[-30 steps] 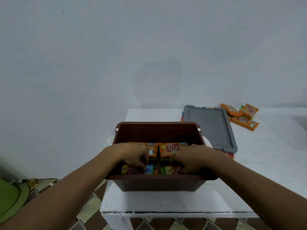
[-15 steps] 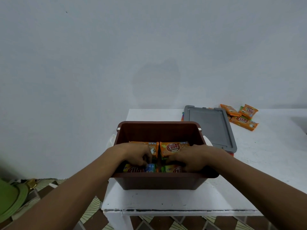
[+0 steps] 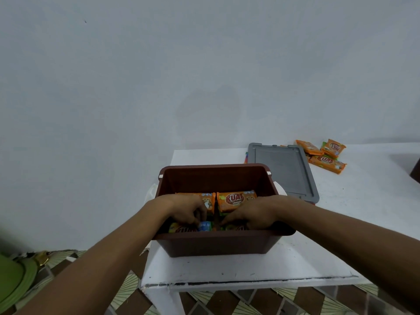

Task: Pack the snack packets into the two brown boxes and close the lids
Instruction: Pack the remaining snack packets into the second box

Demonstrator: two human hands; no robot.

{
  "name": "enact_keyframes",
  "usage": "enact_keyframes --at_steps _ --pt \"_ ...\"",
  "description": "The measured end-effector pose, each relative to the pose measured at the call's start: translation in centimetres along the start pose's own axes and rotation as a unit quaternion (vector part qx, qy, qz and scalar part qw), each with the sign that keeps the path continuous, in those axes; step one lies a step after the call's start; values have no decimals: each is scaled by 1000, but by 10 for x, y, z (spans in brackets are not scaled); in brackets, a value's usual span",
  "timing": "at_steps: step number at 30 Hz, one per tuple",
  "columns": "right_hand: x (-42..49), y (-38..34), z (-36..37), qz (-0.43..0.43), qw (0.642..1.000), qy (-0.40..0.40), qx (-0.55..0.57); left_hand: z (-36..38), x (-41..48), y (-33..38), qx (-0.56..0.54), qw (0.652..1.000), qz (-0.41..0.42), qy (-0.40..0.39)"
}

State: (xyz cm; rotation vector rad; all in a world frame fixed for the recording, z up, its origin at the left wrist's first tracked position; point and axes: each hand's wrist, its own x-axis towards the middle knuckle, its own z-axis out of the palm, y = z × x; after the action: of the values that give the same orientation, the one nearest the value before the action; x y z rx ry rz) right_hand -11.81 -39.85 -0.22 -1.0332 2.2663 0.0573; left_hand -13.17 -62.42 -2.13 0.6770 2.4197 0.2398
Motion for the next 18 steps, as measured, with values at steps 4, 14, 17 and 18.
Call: enact_keyframes --at_steps 4,14,17,18 --pt "-3 -1 -4 -9 1000 23 -8 -1 -2 0 -4 1000 -18 10" --pt "-1 1 4 2 994 97 -56 0 -2 3 16 998 -17 61" --pt "-6 0 6 25 986 120 -117 -1 -4 2 44 995 5 87" --pt "-10 1 5 30 980 143 -134 -4 -5 2 46 994 18 96"
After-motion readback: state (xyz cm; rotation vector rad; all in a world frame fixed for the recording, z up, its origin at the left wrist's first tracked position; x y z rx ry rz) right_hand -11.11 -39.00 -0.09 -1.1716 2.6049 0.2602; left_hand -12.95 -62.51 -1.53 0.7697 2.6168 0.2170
